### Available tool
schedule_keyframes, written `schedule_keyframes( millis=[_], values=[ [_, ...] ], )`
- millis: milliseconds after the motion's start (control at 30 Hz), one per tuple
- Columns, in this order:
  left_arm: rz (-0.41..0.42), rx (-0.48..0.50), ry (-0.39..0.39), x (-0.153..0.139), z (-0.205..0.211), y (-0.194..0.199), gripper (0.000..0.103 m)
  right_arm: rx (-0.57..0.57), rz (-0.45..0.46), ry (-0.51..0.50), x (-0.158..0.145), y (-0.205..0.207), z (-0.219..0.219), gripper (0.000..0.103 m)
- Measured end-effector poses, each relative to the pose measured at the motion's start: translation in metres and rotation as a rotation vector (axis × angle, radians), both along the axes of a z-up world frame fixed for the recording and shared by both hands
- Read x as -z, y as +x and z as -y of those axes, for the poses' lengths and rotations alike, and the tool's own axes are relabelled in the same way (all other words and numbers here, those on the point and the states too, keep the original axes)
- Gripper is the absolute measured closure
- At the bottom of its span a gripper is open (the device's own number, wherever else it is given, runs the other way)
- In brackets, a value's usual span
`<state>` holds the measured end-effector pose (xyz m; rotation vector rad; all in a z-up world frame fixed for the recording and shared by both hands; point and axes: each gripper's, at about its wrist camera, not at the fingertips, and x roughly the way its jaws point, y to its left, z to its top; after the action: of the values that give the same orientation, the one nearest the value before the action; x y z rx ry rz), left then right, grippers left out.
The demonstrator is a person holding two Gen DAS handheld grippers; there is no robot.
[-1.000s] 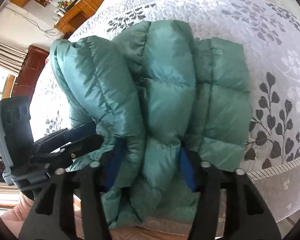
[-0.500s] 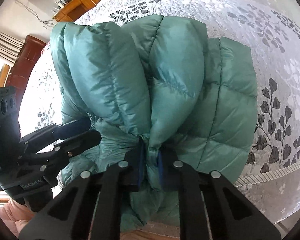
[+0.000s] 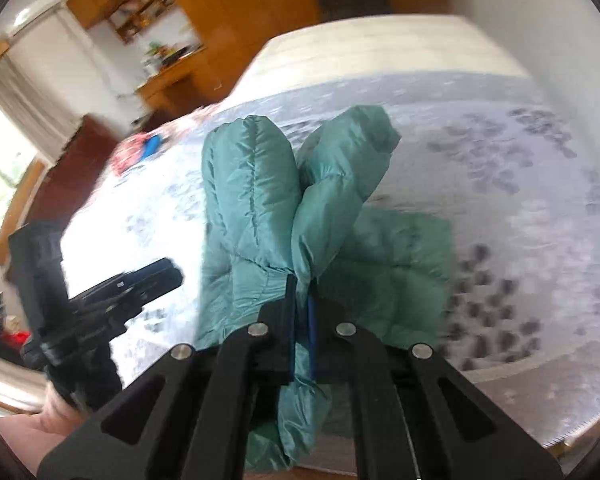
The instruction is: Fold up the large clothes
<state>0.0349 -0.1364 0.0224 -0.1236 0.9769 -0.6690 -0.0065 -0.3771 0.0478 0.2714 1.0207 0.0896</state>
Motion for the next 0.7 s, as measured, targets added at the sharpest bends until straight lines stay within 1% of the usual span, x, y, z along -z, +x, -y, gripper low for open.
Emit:
schedule_keyframes(
  millis=[33, 67, 133, 167, 200, 233, 300, 367, 467, 533, 633, 667, 700],
  values=[
    [0.004, 0.021, 0.017, 0.003, 0.012, -0.003, 0.058, 0.025, -0.013, -0.004, 0.005, -0.004, 0.009, 0.1],
    [-0.001, 0.048, 0.041, 0.01, 0.027, -0.006, 0.058, 0.063, -0.042, -0.005, 0.017, -0.008, 0.023, 0.1],
    [-0.026, 0.089, 0.067, 0.024, 0.045, -0.01, 0.058, 0.108, -0.09, -0.012, 0.038, -0.014, 0.039, 0.1],
    [-0.036, 0.105, 0.091, 0.031, 0.057, -0.009, 0.058, 0.13, -0.121, -0.007, 0.051, -0.016, 0.048, 0.1],
    [-0.047, 0.115, 0.115, 0.039, 0.063, -0.01, 0.058, 0.152, -0.165, 0.02, 0.073, -0.018, 0.059, 0.1],
    [-0.059, 0.124, 0.128, 0.047, 0.069, -0.011, 0.058, 0.158, -0.188, 0.038, 0.085, -0.018, 0.063, 0.1],
    [-0.083, 0.142, 0.13, 0.059, 0.077, -0.014, 0.058, 0.17, -0.24, 0.075, 0.115, -0.018, 0.072, 0.1],
    [-0.079, 0.152, 0.145, 0.064, 0.083, -0.02, 0.057, 0.169, -0.267, 0.095, 0.137, -0.019, 0.075, 0.1],
    [-0.063, 0.154, 0.173, 0.068, 0.092, -0.025, 0.057, 0.138, -0.274, 0.052, 0.15, -0.017, 0.067, 0.099],
    [-0.061, 0.15, 0.182, 0.07, 0.096, -0.028, 0.057, 0.129, -0.288, 0.061, 0.158, -0.014, 0.066, 0.099],
    [-0.061, 0.139, 0.201, 0.071, 0.1, -0.028, 0.057, 0.107, -0.293, 0.069, 0.154, -0.011, 0.068, 0.098],
    [-0.063, 0.135, 0.206, 0.068, 0.1, -0.029, 0.057, 0.1, -0.288, 0.072, 0.148, -0.011, 0.07, 0.094],
    [-0.064, 0.126, 0.209, 0.065, 0.099, -0.03, 0.057, 0.089, -0.28, 0.067, 0.14, -0.013, 0.071, 0.093]
  ],
)
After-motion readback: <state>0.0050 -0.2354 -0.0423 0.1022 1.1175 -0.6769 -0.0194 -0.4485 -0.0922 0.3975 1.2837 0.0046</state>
